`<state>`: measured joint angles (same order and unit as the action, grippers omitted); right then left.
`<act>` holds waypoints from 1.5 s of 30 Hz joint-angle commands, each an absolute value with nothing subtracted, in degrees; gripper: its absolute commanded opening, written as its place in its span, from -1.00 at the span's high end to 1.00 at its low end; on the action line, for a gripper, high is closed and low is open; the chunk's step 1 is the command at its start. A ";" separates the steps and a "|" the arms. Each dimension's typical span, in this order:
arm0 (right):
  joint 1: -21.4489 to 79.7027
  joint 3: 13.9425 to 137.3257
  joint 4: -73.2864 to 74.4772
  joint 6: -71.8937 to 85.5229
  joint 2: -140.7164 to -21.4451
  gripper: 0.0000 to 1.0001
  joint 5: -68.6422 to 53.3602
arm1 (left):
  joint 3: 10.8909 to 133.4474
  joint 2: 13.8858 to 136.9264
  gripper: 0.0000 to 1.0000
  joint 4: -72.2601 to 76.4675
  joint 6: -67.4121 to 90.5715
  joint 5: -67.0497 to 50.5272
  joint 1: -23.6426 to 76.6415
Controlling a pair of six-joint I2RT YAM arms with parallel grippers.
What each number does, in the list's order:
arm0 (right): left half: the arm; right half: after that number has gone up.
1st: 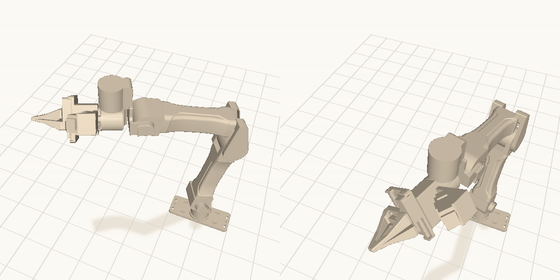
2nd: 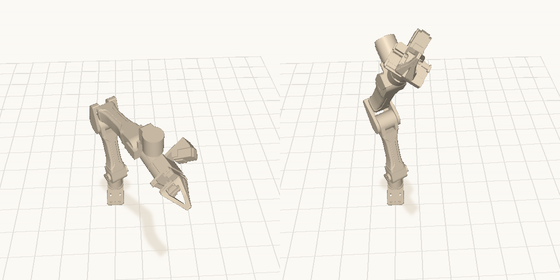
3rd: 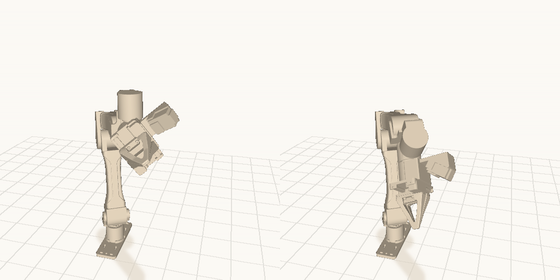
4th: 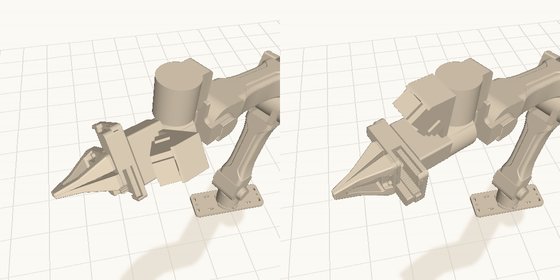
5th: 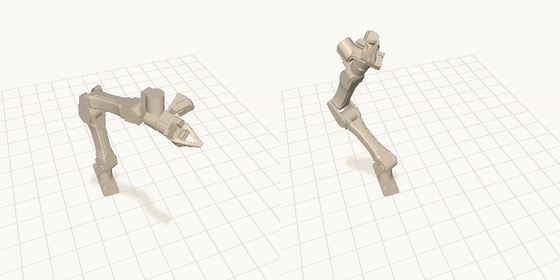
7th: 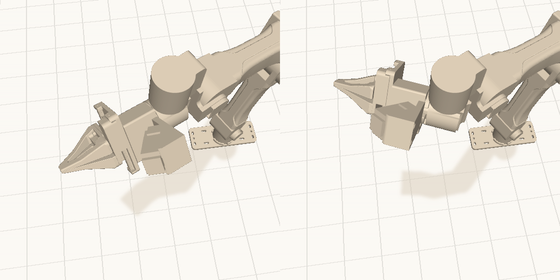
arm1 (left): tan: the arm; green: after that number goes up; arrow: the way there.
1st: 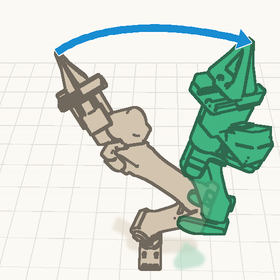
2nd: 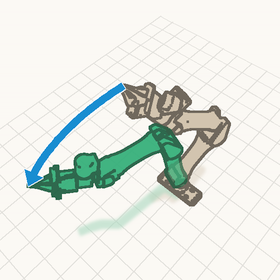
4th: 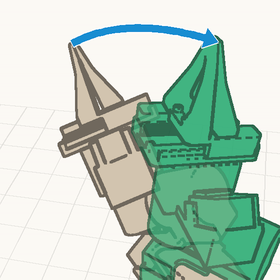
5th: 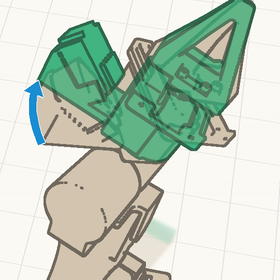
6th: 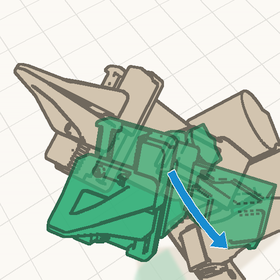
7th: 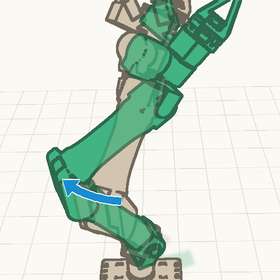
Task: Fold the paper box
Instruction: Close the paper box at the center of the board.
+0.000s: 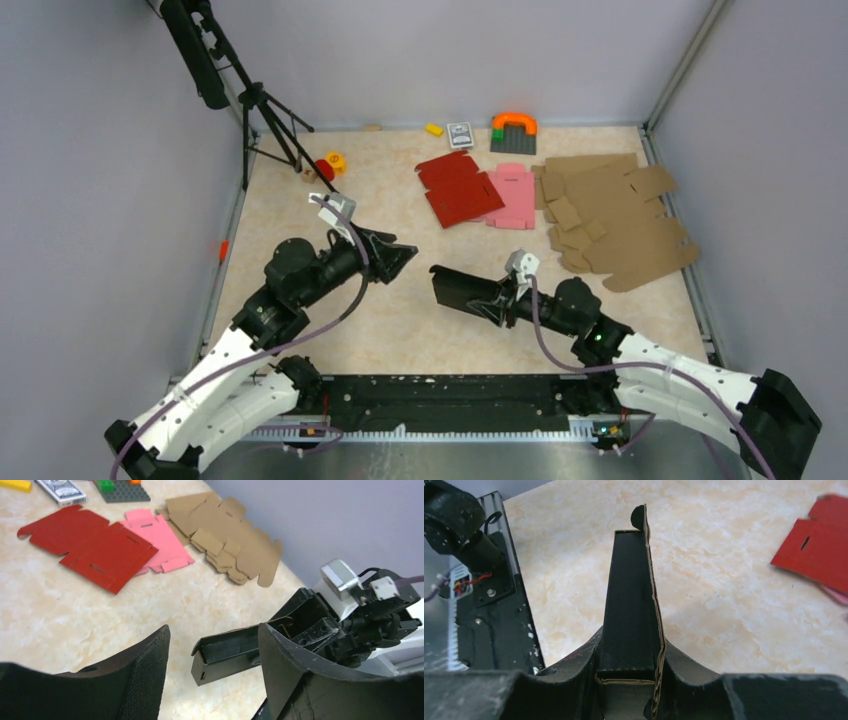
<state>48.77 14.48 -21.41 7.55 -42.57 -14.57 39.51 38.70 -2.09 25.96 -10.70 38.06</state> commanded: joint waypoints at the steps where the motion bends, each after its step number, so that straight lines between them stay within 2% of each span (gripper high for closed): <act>1: 49.92 11.72 -36.50 -1.73 -41.79 1.00 -16.98 | 42.92 42.40 -0.33 -14.18 21.88 -12.41 37.90; 3: 49.98 12.65 -33.99 -4.78 -42.99 1.00 -21.79 | 43.96 44.76 -0.34 -15.39 20.23 -15.80 37.89; 5: 49.94 13.66 -32.59 -6.54 -44.01 1.00 -25.67 | 44.89 47.13 -0.25 -16.42 18.36 -19.28 37.92; 12: 49.94 14.11 -32.68 -6.25 -44.18 1.00 -28.21 | 46.93 52.88 0.18 -18.08 15.00 -30.42 37.97; 19: 49.92 14.24 -33.60 -5.28 -44.65 1.00 -28.62 | 46.98 54.34 0.61 -19.30 14.82 -31.35 37.98; 26: 49.92 14.50 -33.02 -5.27 -44.92 1.00 -26.78 | 48.99 56.45 0.59 -23.74 16.43 -28.66 37.97; 30: 49.92 14.44 -32.94 -5.21 -44.91 1.00 -26.29 | 49.22 55.93 0.47 -24.90 16.39 -27.77 37.98; 32: 49.93 14.33 -33.30 -5.10 -45.01 1.00 -26.35 | 49.41 55.67 0.34 -25.61 15.97 -27.40 37.98; 34: 49.92 14.33 -33.22 -4.99 -44.99 1.00 -26.48 | 49.44 55.47 0.31 -25.87 15.88 -26.52 37.97; 36: 49.94 14.49 -33.02 -5.01 -44.99 1.00 -26.69 | 49.56 55.65 0.46 -25.76 15.91 -26.90 37.97; 39: 49.92 14.59 -32.91 -4.97 -45.06 1.00 -26.93 | 49.66 56.22 0.79 -24.96 16.25 -27.63 38.02; 45: 49.92 14.80 -32.90 -4.62 -45.25 1.00 -26.57 | 51.03 58.77 1.00 -24.83 17.78 -29.55 38.11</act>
<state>49.12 11.68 -29.23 -4.45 -45.08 -25.96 48.05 57.39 -26.00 16.69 -27.73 37.98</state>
